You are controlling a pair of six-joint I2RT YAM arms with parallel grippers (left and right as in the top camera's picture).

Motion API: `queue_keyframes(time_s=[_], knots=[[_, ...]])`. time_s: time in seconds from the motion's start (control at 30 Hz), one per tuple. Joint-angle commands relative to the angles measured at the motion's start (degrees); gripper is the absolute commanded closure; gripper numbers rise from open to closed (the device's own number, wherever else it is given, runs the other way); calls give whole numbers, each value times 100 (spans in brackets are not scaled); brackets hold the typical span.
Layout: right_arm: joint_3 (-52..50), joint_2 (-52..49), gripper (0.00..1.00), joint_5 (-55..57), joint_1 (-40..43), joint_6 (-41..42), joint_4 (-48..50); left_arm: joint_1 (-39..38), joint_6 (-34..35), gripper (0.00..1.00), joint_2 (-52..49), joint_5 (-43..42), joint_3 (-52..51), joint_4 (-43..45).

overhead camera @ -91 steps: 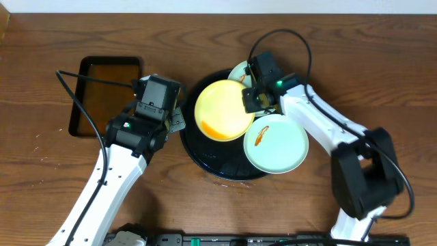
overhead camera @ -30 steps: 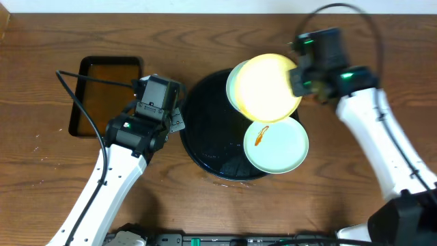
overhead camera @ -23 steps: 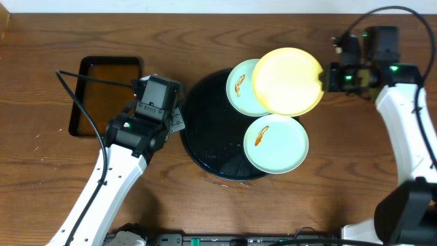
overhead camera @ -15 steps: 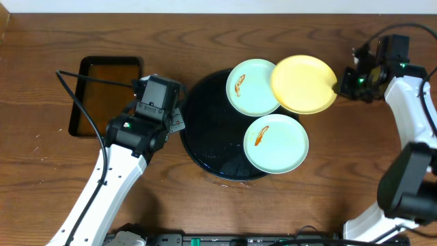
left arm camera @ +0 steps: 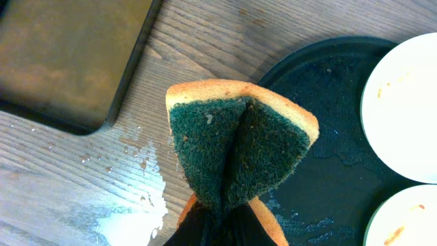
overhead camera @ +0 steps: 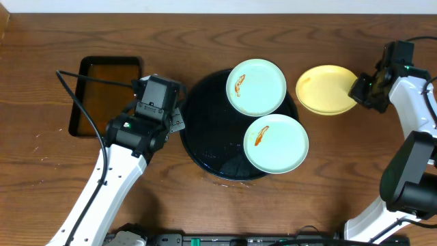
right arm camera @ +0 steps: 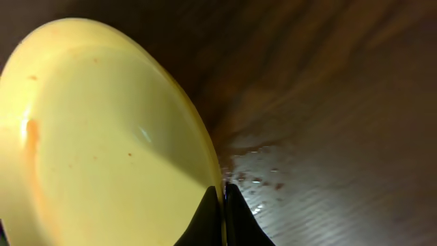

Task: Clean dirty plates on tray and stack at the side
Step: 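Lower the yellow plate at the right side and release it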

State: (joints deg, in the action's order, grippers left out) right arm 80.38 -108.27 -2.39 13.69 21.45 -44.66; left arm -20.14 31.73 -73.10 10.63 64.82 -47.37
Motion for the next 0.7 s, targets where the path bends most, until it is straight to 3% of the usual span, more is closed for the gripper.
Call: queue_keyframes(time_s=[0.0, 0.07, 0.13, 0.3, 0.47, 0.67], knots=[[9, 57, 97, 343, 37, 210, -90, -2, 52, 92, -33, 26, -52, 9], [9, 57, 90, 341, 37, 212, -197, -2, 52, 92, -33, 26, -52, 9], [9, 59, 70, 247, 24, 210, -278, -2, 52, 92, -33, 26, -55, 4], [79, 160, 49, -2221, -116, -977, -328, -2, 52, 92, -33, 26, -55, 7], [254, 232, 1, -2793, -553, -979, -439, -2, 55, 92, -33, 26, -85, 11], [273, 201, 1, -1786, -1690, -466, -28, -2, 55, 92, -103, 22, -85, 9]])
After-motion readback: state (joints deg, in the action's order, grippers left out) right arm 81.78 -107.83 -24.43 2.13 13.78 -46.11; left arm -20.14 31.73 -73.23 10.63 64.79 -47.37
